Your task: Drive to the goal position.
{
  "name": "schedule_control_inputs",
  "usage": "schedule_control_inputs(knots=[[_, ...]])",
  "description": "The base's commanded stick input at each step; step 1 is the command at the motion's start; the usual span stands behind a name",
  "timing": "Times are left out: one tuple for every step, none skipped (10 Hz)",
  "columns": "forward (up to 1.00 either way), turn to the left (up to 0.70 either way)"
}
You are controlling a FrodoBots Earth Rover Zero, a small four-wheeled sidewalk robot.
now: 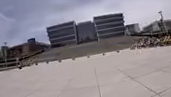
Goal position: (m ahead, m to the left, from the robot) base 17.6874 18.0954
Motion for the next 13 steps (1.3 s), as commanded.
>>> schedule_control_inputs(knots=[[0.7, 0.0], [0.7, 0.0], [0.7, 0.0], [0.7, 0.0], [0.7, 0.0], [0.7, 0.0], [0.7, 0.0], [0.7, 0.0], [0.7, 0.0], [0.7, 0.0], [0.7, 0.0], [0.7, 0.0], [0.7, 0.0]])
